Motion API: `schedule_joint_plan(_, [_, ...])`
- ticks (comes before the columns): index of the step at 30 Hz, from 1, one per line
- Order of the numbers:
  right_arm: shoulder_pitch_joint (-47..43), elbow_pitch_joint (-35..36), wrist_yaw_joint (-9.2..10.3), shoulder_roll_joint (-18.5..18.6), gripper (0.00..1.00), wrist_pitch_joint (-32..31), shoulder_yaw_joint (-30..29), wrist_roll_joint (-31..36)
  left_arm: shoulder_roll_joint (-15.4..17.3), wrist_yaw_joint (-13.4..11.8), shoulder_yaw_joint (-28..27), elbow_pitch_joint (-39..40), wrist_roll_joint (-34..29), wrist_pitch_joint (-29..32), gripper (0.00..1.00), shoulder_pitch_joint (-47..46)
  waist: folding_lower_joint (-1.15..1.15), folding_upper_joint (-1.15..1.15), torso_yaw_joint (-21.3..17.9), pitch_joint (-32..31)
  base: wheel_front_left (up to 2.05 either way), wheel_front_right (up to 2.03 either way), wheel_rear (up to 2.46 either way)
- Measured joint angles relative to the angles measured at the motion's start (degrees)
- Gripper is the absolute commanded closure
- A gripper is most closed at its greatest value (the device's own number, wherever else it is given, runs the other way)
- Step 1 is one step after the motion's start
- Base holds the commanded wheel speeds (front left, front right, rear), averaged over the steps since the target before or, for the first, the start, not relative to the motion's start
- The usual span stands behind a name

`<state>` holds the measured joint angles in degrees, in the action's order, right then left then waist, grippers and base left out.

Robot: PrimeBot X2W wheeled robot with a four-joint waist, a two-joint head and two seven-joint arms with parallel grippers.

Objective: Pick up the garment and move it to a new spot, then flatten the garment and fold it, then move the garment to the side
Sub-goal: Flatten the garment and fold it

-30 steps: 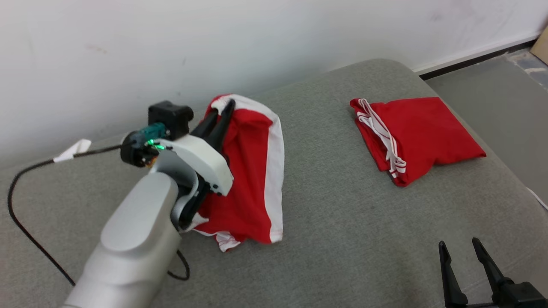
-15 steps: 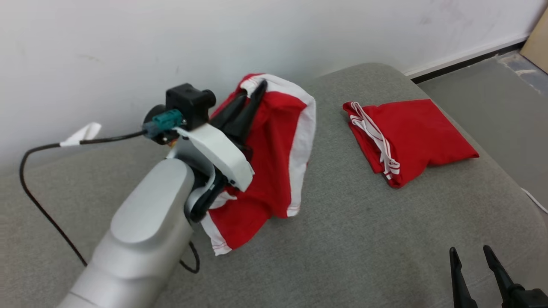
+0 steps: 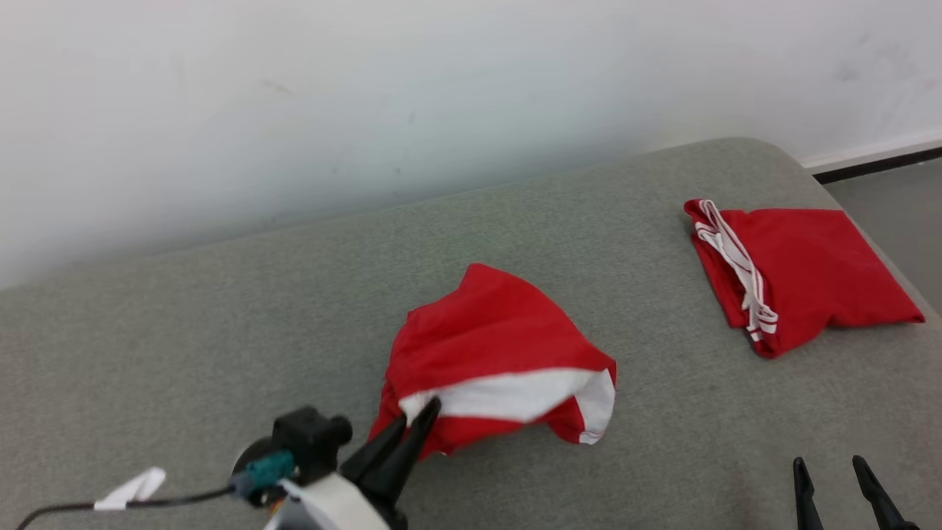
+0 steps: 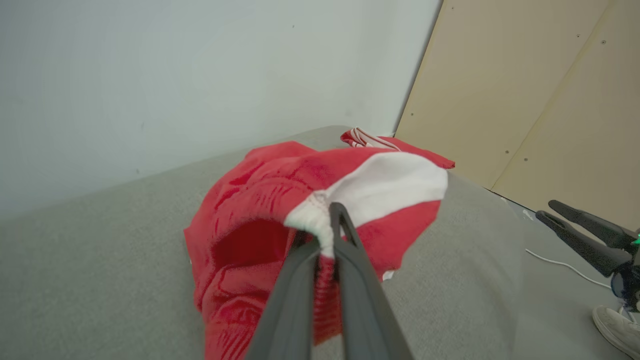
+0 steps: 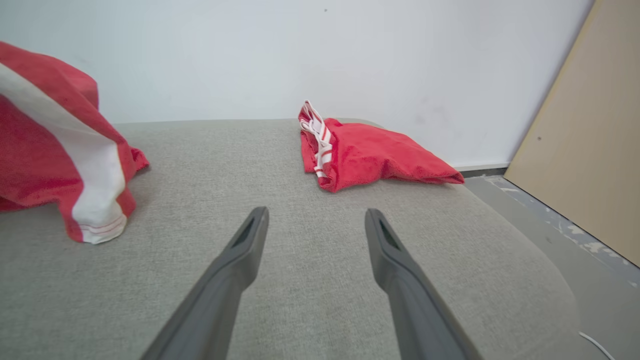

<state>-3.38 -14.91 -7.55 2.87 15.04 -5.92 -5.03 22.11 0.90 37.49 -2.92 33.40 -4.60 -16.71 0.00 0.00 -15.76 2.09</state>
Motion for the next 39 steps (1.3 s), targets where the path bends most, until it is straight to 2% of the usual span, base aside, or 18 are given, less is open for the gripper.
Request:
schedule_joint_plan(3, [-0.2,0.2,0.00,0.0,0.00,0.0,-0.3,0.2,3.4,-1.0,0.6,2.2,0.1,0.4,1.00,6.1,0.00,0.00,2.3,0.1,0.00,0.00,0.00])
schedule_joint_plan(8, [-0.2,0.0,0.00,0.0,0.00,0.0,-0.4,1.5,5.9,-2.2,1.8,0.8,-0.1,-0.5,1.00,12.5,0.00,0.00,5.9,0.1,0.00,0.00,0.00])
schedule_joint_plan(12, [-0.4,-0.3,0.00,0.0,0.00,0.0,-0.3,1.8,5.9,-2.7,2.7,-3.9,-0.7,-2.3,1.00,14.7,0.00,0.00,8.2,-0.1,0.00,0.00,0.00])
schedule_joint_plan(20, [-1.5,-0.9,0.00,0.3,0.00,0.0,-0.1,2.3,3.7,-2.5,2.7,-12.7,-0.3,-5.8,1.00,15.5,0.00,0.00,11.5,-1.3,0.00,0.00,0.00])
schedule_joint_plan(22, [-1.6,-1.0,0.00,0.4,0.00,0.0,-0.2,2.4,3.1,-2.6,2.4,-13.9,-0.3,-6.9,0.65,15.2,0.00,0.00,12.2,-1.4,0.00,0.00,0.00])
schedule_joint_plan(24, [-1.6,-1.1,0.00,0.5,0.00,0.0,0.0,2.4,2.7,-2.6,2.3,-15.3,-0.4,-7.7,0.53,14.8,0.00,0.00,12.7,-1.5,0.00,0.00,0.00])
schedule_joint_plan(25, [-1.6,-1.1,0.00,0.5,0.00,0.0,0.0,2.4,2.5,-2.7,2.2,-15.7,-0.7,-8.2,0.08,14.8,0.00,0.00,12.9,-1.6,0.00,0.00,0.00])
schedule_joint_plan(26, [-1.6,-1.1,0.00,0.5,0.00,0.0,0.0,2.4,2.2,-2.8,1.8,-16.0,-0.6,-8.6,0.00,14.8,0.00,0.00,13.1,-1.6,0.00,0.00,0.00])
schedule_joint_plan(33, [-1.8,-0.9,0.00,0.6,0.00,0.0,0.3,2.4,0.5,-4.4,-1.6,-15.0,-0.2,-10.2,0.00,16.4,0.00,0.00,14.3,-2.2,0.00,0.00,0.00])
schedule_joint_plan(37, [-2.1,0.2,0.00,1.0,0.00,0.0,-0.3,2.4,-1.1,-6.6,-6.7,-9.7,-2.4,-10.4,0.00,17.7,0.00,0.00,15.1,-2.7,0.00,0.00,0.00])
schedule_joint_plan(39, [-2.4,0.7,0.00,1.2,0.00,0.0,-0.6,2.4,-2.2,-6.9,-9.2,-6.8,-4.7,-10.5,0.00,18.9,0.00,0.01,15.6,-3.0,0.00,0.00,0.00])
